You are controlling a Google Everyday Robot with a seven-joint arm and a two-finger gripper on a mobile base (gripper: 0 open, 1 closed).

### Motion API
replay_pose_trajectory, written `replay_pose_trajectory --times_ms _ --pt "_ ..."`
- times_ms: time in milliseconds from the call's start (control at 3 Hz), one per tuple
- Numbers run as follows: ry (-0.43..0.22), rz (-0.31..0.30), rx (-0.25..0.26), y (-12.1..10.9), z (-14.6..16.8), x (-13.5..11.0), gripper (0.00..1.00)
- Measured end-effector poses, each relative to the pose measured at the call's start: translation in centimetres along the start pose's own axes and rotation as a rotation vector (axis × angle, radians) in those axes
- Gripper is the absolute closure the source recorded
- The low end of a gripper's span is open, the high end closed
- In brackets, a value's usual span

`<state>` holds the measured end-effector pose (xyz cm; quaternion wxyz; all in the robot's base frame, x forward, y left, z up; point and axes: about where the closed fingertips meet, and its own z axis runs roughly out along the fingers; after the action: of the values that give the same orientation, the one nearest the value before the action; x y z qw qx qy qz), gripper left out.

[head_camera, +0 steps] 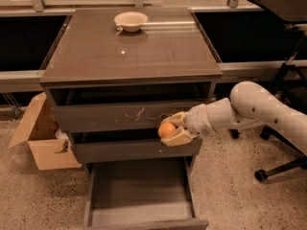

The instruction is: Place orange into bottom drawer

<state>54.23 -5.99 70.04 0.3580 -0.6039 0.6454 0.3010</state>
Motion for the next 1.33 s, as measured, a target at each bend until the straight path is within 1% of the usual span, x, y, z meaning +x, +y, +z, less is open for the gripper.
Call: replay_pose_trajectory --times_ms 333,667,1000,1333 --pt "-0.017 0.093 0.015 2.0 0.6 6.7 1.00" --pt "-0.017 0.093 0.015 2.0 0.6 6.7 1.00" --pt "0.036 0.096 0.011 2.2 1.8 8.4 1.00" --pt "0.096 0.096 0.003 2.7 4.1 13.4 1.00"
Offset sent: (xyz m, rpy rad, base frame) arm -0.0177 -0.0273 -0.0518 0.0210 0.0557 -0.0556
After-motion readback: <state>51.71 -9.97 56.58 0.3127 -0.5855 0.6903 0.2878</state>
